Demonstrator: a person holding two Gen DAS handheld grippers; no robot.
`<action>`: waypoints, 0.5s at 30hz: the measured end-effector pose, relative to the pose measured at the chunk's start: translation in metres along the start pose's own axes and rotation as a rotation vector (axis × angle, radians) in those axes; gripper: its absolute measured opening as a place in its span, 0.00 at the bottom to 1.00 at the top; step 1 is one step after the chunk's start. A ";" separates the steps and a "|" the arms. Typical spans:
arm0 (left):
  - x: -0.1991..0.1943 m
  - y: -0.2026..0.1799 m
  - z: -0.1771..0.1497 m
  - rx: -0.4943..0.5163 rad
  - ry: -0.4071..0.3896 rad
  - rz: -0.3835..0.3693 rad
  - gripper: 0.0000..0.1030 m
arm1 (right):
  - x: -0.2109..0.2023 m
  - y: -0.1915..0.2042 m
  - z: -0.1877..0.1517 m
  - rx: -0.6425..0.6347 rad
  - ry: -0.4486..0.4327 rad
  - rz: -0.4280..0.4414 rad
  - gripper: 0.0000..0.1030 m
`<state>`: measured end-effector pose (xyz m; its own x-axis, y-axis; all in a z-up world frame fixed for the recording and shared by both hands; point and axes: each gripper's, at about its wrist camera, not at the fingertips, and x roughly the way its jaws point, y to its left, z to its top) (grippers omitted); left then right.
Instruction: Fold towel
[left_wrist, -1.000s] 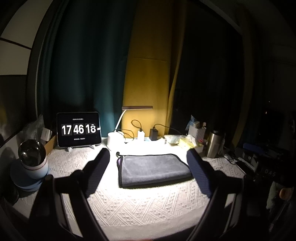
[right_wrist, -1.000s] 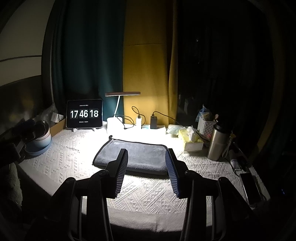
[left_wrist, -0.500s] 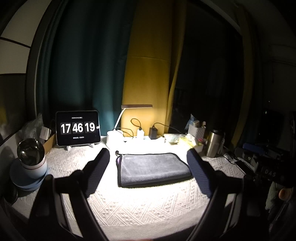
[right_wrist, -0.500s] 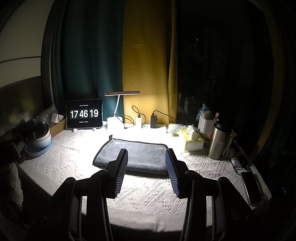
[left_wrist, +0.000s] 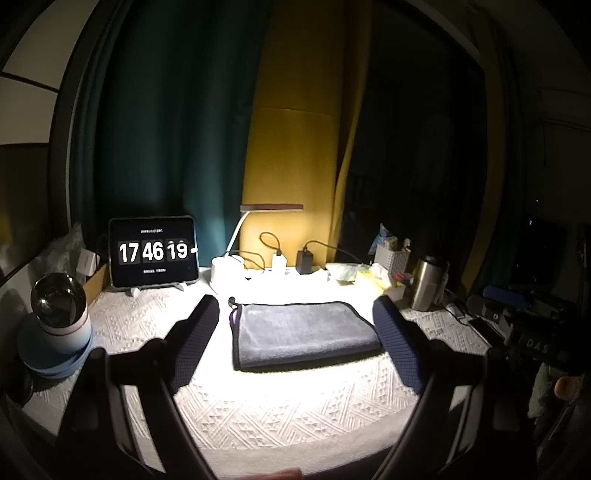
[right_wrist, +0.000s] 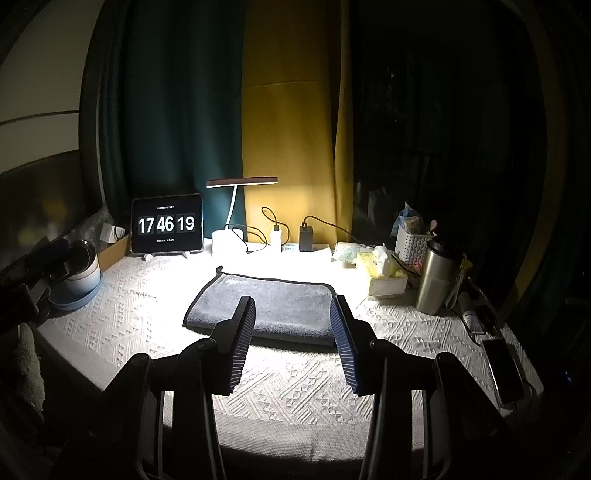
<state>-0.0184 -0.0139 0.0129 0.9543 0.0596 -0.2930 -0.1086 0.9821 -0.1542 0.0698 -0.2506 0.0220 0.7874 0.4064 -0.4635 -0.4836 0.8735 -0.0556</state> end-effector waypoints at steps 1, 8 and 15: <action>0.000 0.000 0.000 -0.001 0.000 0.001 0.83 | 0.000 0.000 0.000 0.000 0.000 0.000 0.43; 0.001 -0.001 -0.002 -0.003 0.002 0.002 0.83 | 0.003 -0.001 -0.001 0.004 0.002 0.000 0.43; 0.002 0.000 -0.002 -0.004 0.003 0.002 0.83 | 0.004 -0.002 -0.002 0.006 0.005 -0.003 0.43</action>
<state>-0.0169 -0.0139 0.0107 0.9531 0.0610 -0.2964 -0.1118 0.9811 -0.1576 0.0734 -0.2508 0.0186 0.7872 0.4023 -0.4674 -0.4789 0.8763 -0.0522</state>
